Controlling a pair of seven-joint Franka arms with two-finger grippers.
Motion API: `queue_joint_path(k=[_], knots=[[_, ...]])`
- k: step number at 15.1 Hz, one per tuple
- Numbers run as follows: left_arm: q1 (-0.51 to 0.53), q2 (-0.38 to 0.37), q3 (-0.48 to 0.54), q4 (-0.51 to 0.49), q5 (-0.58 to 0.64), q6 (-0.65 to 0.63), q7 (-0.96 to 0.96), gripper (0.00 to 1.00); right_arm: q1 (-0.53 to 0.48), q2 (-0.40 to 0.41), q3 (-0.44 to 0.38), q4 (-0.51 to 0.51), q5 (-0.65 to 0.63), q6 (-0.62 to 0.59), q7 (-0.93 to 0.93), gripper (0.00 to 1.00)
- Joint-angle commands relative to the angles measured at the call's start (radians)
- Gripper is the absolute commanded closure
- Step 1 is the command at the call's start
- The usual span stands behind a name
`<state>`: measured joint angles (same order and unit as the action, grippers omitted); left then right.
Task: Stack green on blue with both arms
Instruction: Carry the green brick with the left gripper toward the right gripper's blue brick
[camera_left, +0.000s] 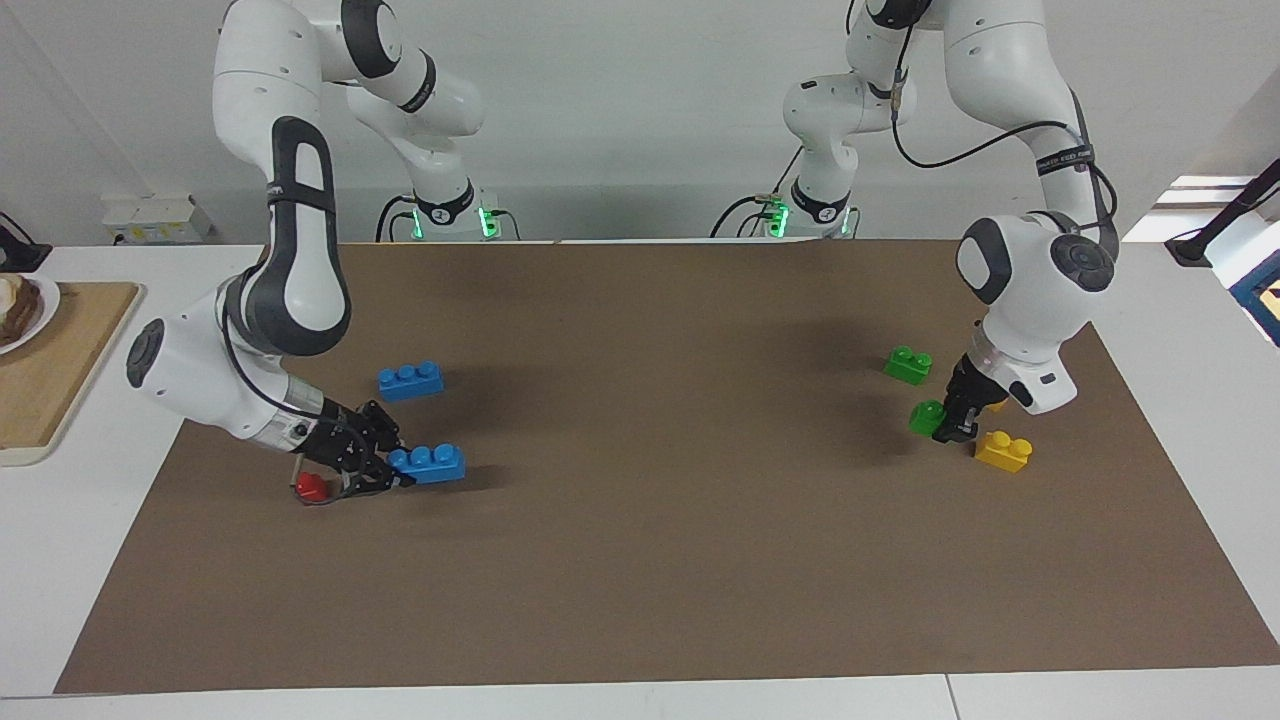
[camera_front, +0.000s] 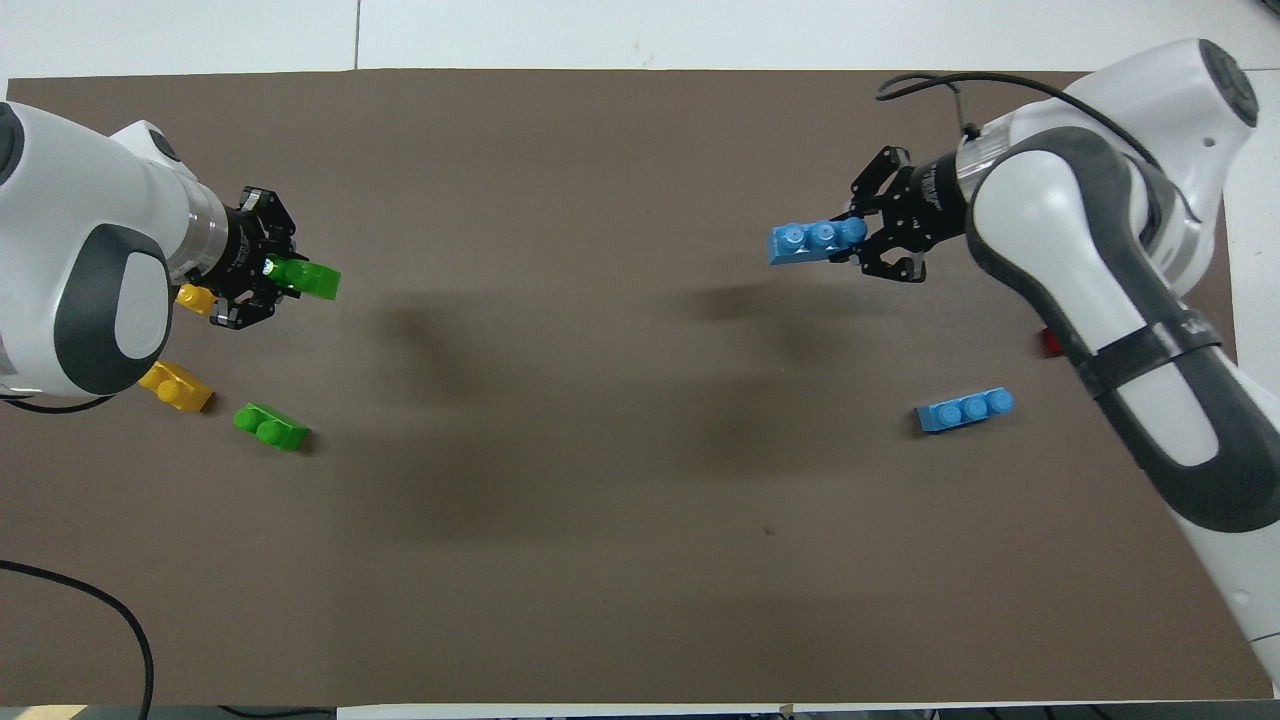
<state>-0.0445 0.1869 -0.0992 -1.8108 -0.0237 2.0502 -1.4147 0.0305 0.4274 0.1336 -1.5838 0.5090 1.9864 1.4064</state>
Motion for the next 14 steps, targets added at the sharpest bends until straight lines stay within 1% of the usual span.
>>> queue_joint_path(k=[1, 3, 5, 7, 10, 12, 14], knots=[[-0.066, -0.058, 0.013, -0.004, -0.009, -0.091, -0.13, 1.0, 0.1, -0.013, -0.005, -0.036, 0.023, 0.081, 0.069, 1.0], [-0.126, -0.073, 0.013, -0.004, -0.009, -0.123, -0.231, 1.0, 0.159, -0.019, -0.005, -0.085, 0.025, 0.179, 0.132, 1.0], [-0.184, -0.084, 0.013, -0.007, -0.009, -0.123, -0.347, 1.0, 0.198, -0.026, -0.005, -0.163, 0.037, 0.302, 0.16, 1.0], [-0.236, -0.084, 0.013, -0.007, -0.009, -0.111, -0.427, 1.0, 0.235, -0.026, -0.003, -0.214, 0.11, 0.397, 0.19, 1.0], [-0.297, -0.084, 0.012, -0.01, -0.009, -0.076, -0.527, 1.0, 0.25, -0.022, -0.003, -0.257, 0.118, 0.469, 0.246, 1.0], [-0.328, -0.083, 0.012, -0.019, -0.009, -0.007, -0.607, 1.0, 0.285, -0.022, -0.003, -0.278, 0.118, 0.505, 0.244, 1.0], [-0.366, -0.069, 0.012, -0.019, -0.009, 0.033, -0.65, 1.0, 0.301, -0.015, -0.003, -0.297, 0.118, 0.548, 0.244, 1.0]])
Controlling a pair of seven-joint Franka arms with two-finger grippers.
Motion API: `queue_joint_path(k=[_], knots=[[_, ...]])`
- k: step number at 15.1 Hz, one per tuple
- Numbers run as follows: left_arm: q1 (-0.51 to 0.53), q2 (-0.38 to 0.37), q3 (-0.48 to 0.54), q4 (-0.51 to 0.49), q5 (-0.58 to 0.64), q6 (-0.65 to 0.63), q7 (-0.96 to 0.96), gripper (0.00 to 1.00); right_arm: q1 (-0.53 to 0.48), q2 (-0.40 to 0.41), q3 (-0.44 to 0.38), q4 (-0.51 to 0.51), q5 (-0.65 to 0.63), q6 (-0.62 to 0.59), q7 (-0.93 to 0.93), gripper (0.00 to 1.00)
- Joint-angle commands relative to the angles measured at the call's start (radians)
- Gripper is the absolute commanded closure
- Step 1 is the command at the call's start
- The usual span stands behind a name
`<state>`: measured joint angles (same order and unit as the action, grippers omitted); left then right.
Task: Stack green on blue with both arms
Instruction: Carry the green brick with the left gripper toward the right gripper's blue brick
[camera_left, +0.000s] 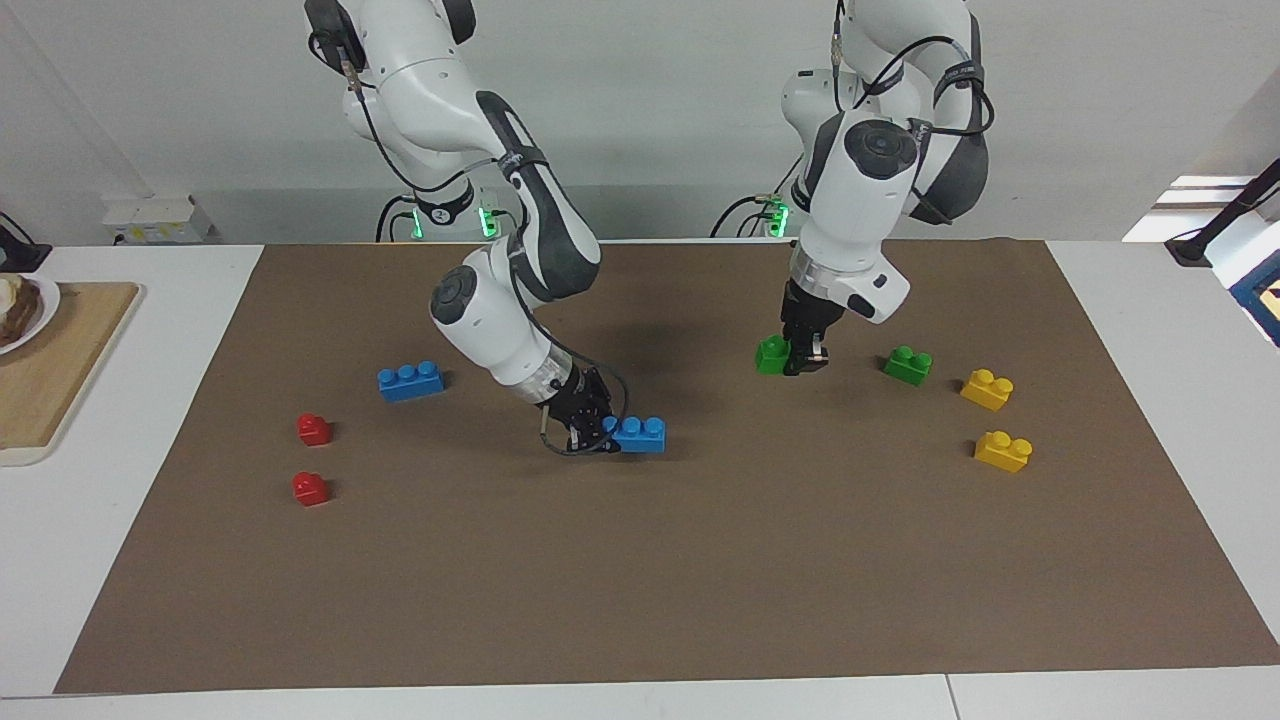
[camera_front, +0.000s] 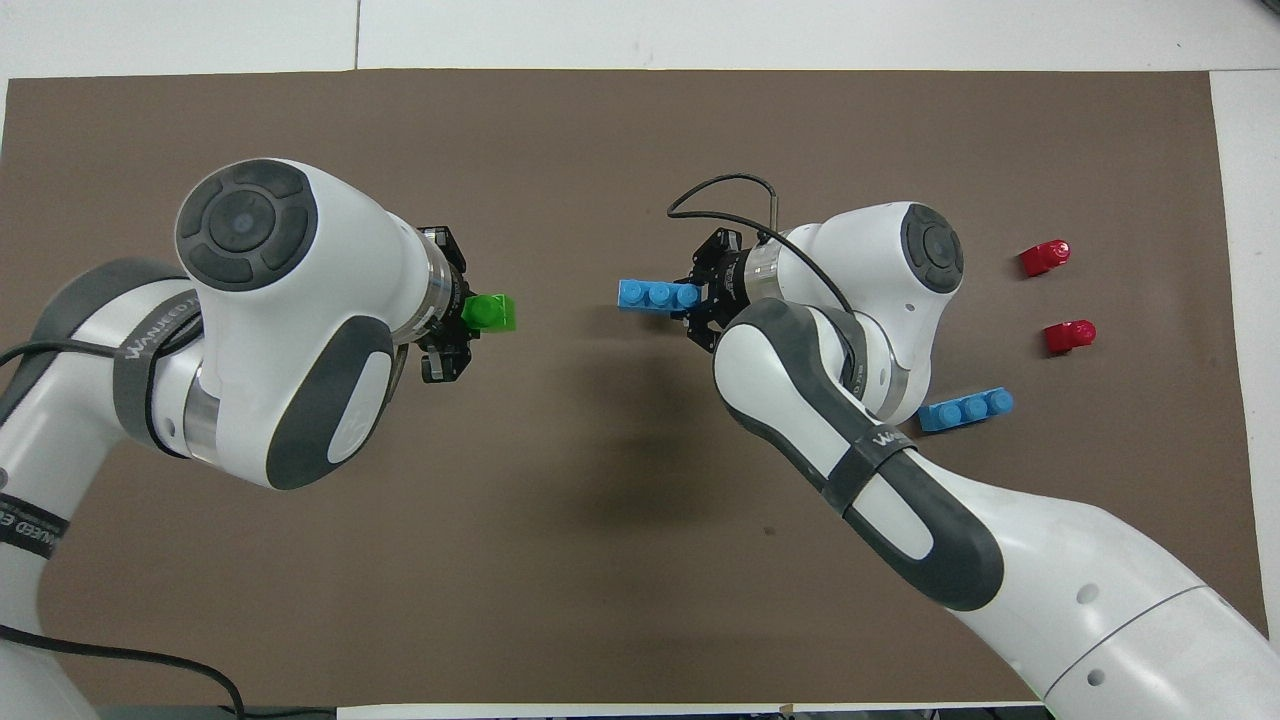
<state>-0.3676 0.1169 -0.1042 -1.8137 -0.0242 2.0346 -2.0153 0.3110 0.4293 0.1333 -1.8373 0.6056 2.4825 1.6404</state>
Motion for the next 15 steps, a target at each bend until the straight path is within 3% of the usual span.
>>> queue_joint_path(k=[1, 9, 15], knots=[[-0.059, 0.003, 0.017, -0.018, -0.008, 0.062, -0.062, 1.0, 0.022, -0.012, -0.003, -0.046, 0.022, 0.055, 0.01, 1.0], [-0.154, 0.099, 0.015, 0.011, 0.0, 0.154, -0.154, 1.0, 0.049, 0.005, -0.001, -0.094, 0.022, 0.133, 0.004, 1.0], [-0.211, 0.226, 0.017, 0.068, 0.013, 0.179, -0.178, 1.0, 0.083, 0.032, -0.001, -0.099, 0.022, 0.174, 0.001, 1.0]])
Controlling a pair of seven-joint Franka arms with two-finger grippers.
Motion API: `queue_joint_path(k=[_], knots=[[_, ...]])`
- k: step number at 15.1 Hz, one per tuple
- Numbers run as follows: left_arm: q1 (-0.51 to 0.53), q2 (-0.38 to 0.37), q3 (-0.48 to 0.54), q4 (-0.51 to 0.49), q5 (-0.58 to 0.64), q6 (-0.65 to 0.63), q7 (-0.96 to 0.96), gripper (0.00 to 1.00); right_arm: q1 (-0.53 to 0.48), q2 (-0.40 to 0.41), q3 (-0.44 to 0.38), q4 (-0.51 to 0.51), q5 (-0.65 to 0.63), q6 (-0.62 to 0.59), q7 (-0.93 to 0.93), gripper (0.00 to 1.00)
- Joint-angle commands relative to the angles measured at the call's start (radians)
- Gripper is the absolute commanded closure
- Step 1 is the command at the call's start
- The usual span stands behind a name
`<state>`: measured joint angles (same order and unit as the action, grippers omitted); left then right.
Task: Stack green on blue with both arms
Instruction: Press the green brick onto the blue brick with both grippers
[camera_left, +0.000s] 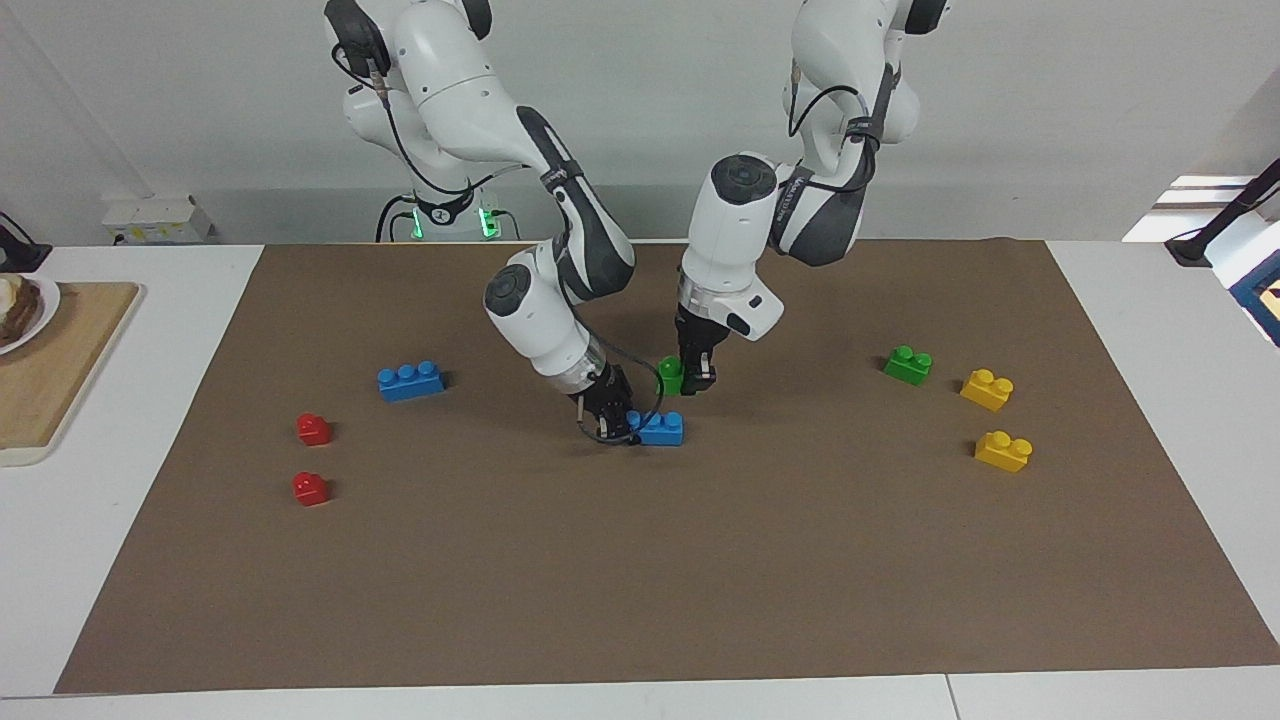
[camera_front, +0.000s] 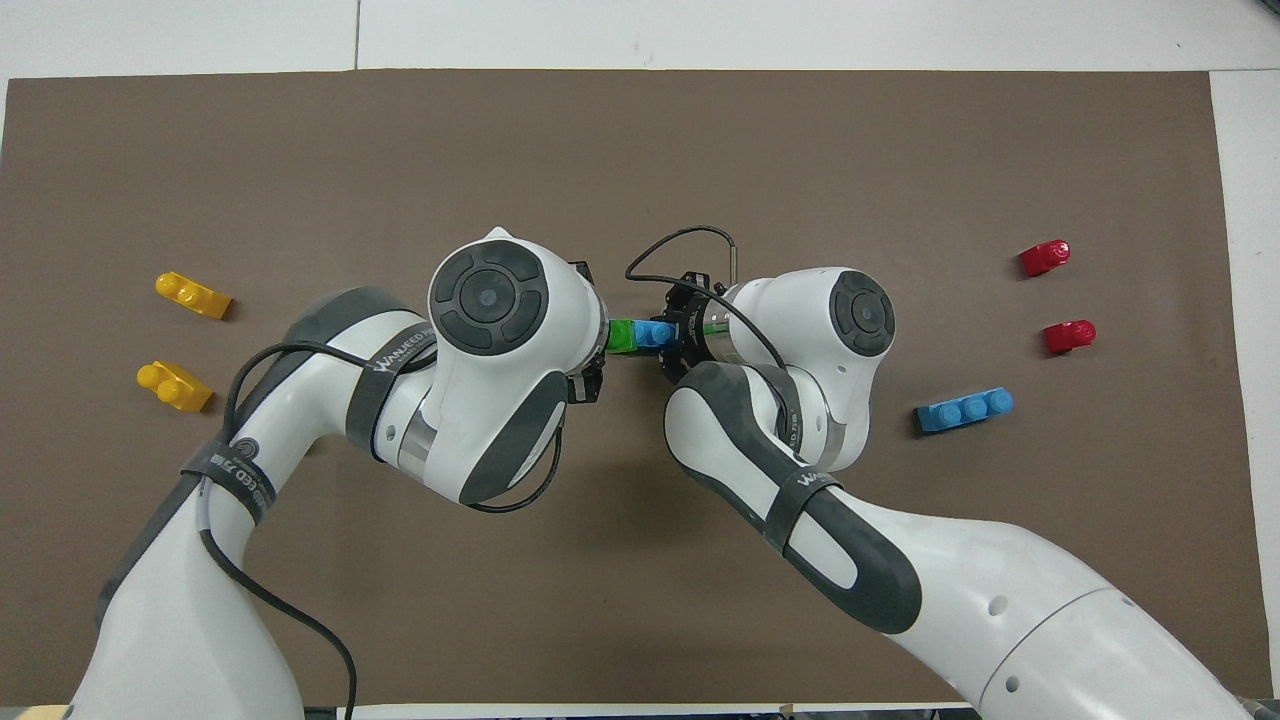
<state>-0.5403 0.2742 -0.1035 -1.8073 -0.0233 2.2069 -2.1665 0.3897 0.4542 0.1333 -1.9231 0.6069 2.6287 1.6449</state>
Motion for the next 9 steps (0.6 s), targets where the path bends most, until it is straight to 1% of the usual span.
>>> queue_joint_path(k=[1, 4, 6, 9], knots=[[-0.037, 0.077, 0.016, 0.075, 0.022, 0.005, -0.029, 1.0, 0.005, 0.011, -0.001, -0.013, 0.02, 0.031, -0.013, 1.0], [-0.036, 0.077, 0.016, 0.066, 0.034, 0.0, -0.027, 1.0, 0.005, 0.012, -0.001, -0.014, 0.022, 0.031, -0.036, 1.0], [-0.035, 0.094, 0.018, 0.066, 0.037, 0.005, -0.027, 1.0, 0.012, 0.017, -0.001, -0.017, 0.022, 0.033, -0.05, 1.0], [-0.033, 0.098, 0.018, 0.065, 0.063, 0.005, -0.027, 1.0, 0.018, 0.017, -0.001, -0.023, 0.025, 0.045, -0.053, 1.0]])
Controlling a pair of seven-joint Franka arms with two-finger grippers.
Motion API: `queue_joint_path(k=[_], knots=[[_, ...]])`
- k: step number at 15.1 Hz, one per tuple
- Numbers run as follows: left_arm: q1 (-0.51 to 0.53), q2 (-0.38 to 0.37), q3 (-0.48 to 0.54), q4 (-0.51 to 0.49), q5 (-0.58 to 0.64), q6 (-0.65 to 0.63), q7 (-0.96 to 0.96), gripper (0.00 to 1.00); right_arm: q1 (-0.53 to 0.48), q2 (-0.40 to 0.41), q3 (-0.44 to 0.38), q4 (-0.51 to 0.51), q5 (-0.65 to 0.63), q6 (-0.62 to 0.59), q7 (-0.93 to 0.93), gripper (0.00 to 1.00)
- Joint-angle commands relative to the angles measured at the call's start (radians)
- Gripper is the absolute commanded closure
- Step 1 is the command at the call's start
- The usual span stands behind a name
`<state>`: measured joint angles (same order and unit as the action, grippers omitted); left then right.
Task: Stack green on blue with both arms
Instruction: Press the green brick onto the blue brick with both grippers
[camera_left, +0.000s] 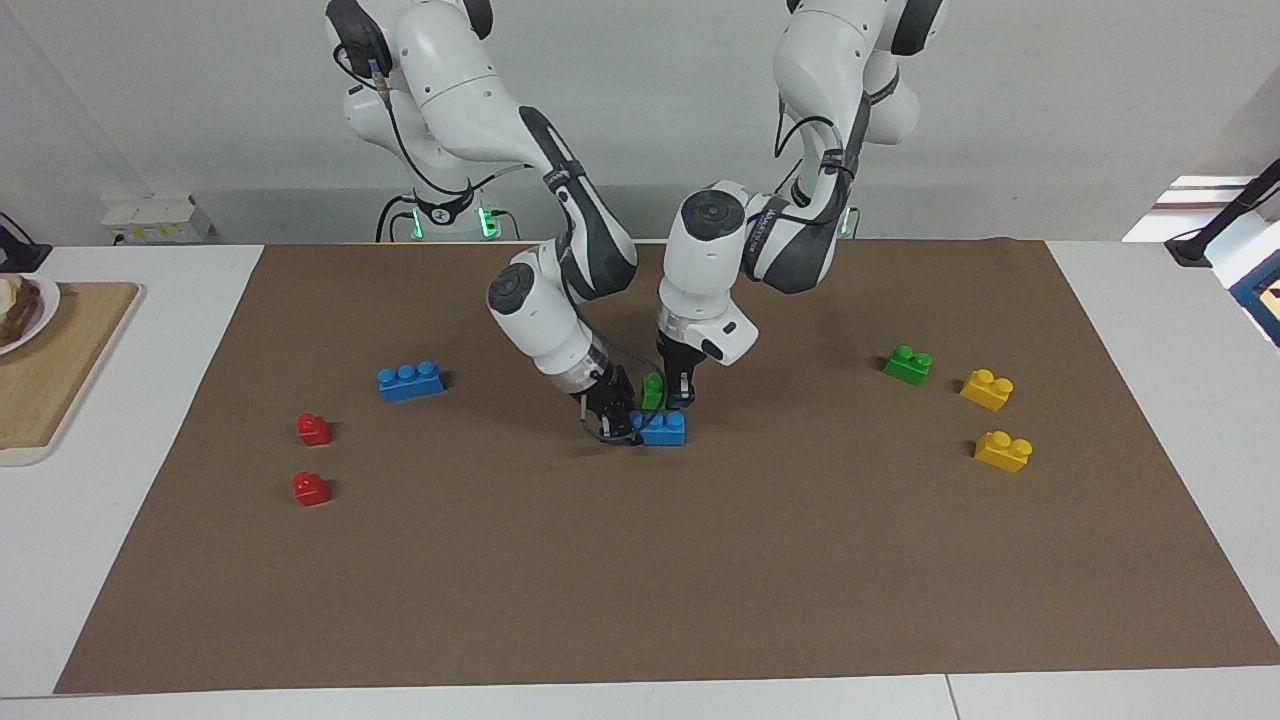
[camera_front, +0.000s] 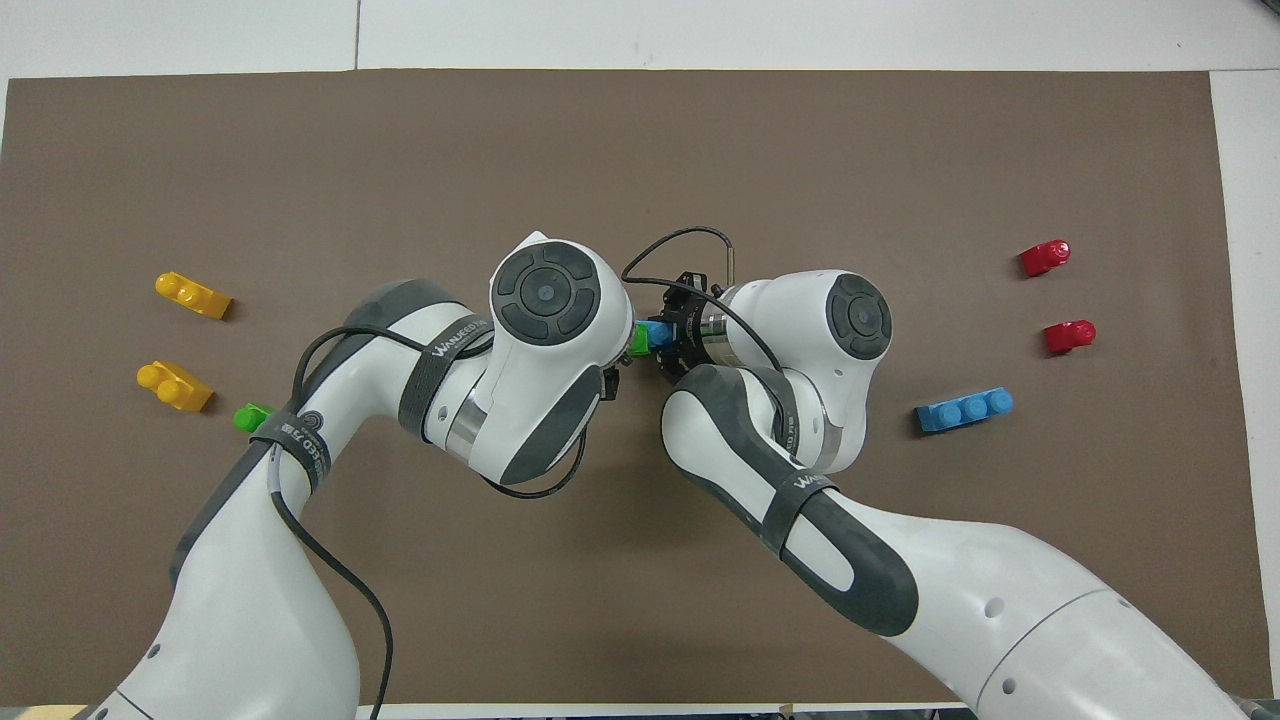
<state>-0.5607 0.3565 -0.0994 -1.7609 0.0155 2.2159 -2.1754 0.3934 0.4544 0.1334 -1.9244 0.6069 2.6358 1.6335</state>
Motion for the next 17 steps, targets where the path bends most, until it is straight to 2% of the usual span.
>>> queue_joint_path(k=[1, 17], knots=[[-0.015, 0.019, 0.013, 0.017, 0.024, -0.002, -0.018, 1.0, 0.016, 0.017, -0.001, -0.025, 0.025, 0.05, -0.041, 1.0], [-0.016, 0.065, 0.02, -0.017, 0.081, 0.079, -0.027, 1.0, 0.016, 0.013, -0.001, -0.051, 0.025, 0.065, -0.083, 1.0]])
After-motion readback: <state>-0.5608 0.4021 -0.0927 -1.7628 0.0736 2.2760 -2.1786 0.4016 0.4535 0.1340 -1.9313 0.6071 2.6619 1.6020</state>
